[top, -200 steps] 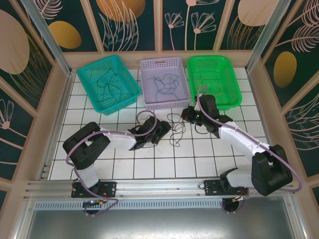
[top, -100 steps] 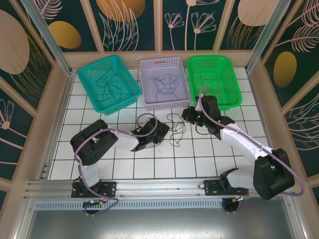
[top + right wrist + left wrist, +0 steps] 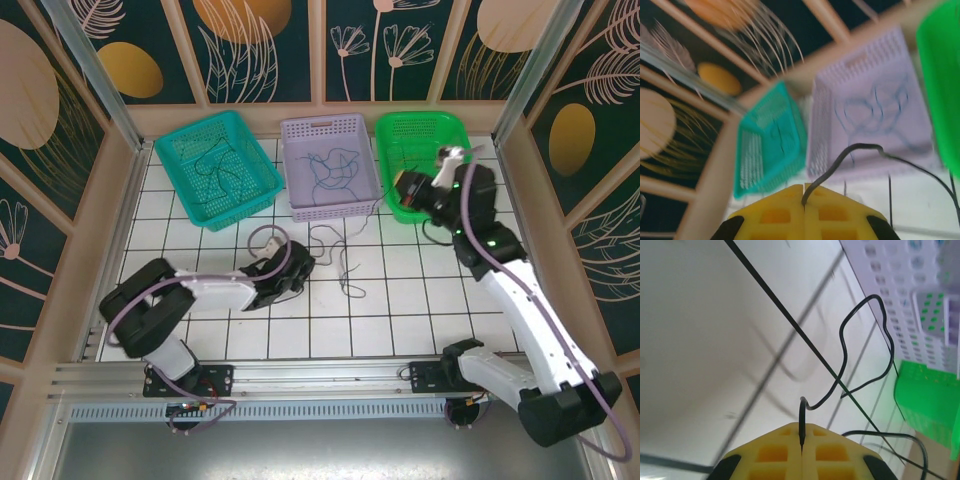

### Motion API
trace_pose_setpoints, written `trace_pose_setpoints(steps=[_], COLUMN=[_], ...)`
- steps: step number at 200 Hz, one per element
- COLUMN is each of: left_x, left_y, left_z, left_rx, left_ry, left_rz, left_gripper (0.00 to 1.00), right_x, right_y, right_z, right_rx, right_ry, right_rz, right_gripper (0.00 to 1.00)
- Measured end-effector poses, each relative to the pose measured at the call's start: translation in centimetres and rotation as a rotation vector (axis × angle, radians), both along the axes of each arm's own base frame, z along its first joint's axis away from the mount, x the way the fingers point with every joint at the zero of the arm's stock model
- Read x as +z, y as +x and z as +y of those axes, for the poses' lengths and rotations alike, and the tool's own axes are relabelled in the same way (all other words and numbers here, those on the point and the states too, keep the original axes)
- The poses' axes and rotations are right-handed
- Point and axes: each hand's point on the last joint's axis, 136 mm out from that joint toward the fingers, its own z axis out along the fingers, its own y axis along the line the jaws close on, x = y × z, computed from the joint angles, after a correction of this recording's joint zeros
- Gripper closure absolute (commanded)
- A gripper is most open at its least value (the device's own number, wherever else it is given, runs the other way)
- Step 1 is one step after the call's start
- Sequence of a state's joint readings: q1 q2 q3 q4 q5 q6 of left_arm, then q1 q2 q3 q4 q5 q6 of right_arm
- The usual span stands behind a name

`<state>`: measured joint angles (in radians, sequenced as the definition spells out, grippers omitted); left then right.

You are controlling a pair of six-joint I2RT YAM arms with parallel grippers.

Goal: Untangle the cables

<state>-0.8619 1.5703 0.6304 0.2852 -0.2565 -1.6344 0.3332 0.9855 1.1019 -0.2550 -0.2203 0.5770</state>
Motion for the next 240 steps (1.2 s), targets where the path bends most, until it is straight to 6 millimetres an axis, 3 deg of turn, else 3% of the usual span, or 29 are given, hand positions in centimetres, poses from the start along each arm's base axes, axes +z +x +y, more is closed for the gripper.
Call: trace_pose_setpoints(steps=[11,31,77,123,163,232,240], left_x=[0.1,-0.1,-2.0,-3.7,-3.9,-4.0,-3.9], left_y=[-0.3,-1.1,-3.7,-4.8,-4.9,-4.1,-4.0], left_z=[1.7,4.4,8.9,11.4,11.8,11.8,11.8], left_rx=[0.025,0.061,0.093,0.119,0.118,0.125,0.122], left_ry=[0.041,0.112,0.254,0.329,0.351,0.363,0.362], left_rz=[-0.004,0.003,0.046,0.086,0.092,0.095,0.090], left_gripper=[1.00,1.00,1.00,1.00,1.00,1.00,0.88], right_x=[3.8,8.7,15.9,20.2,24.2,28.8,28.9], right_y=[-0.5,-1.3,-1.3,-0.8,-1.9,-3.8,-3.7], right_z=[-1.0,-2.2,-3.4,-3.4,-3.7,-4.4,-4.3], right_rx=[-0.030,-0.069,-0.123,-0.135,-0.136,-0.144,-0.140], right_ry=[0.013,0.025,0.030,0.045,0.074,0.087,0.087], right_rz=[-0.087,-0.200,-0.343,-0.412,-0.489,-0.586,-0.585], right_gripper=[1.00,1.00,1.00,1.00,1.00,1.00,1.00])
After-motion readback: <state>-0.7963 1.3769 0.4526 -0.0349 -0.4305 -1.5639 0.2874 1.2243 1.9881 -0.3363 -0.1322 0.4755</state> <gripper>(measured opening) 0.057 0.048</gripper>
